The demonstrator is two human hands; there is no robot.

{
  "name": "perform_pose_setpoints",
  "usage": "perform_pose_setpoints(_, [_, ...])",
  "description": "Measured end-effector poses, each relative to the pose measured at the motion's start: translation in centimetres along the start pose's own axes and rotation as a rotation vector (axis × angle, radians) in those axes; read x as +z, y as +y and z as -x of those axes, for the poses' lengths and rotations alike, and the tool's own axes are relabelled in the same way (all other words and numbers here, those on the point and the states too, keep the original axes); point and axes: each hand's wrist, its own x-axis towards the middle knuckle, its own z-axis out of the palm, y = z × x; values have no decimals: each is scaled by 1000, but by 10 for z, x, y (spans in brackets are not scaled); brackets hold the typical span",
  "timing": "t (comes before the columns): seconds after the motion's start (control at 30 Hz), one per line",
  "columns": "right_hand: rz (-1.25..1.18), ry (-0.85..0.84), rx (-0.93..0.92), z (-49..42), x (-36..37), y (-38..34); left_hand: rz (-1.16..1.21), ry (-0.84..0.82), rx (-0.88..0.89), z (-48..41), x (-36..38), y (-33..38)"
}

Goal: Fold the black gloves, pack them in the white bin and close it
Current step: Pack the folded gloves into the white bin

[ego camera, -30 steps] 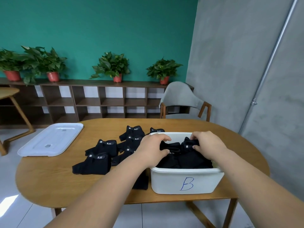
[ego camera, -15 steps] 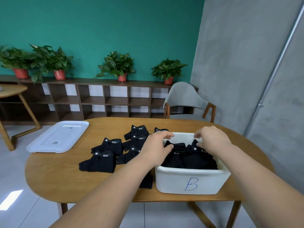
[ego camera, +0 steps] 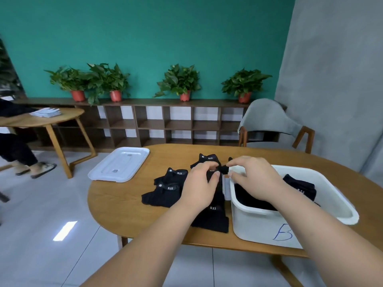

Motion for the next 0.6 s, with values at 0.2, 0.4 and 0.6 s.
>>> perform_pose_setpoints(0.2, [-48, -33, -31, -6, 28, -15, -105, 21, -23, 14, -25, -37])
perform_pose_setpoints(0.4, [-34, -103, -9, -6, 49, -18, -230, -10, -53, 27, -45, -81])
perform_pose_setpoints(0.6, [-38, -136, 49, -6, 52, -16, -475, -78, -107, 38, -67, -131])
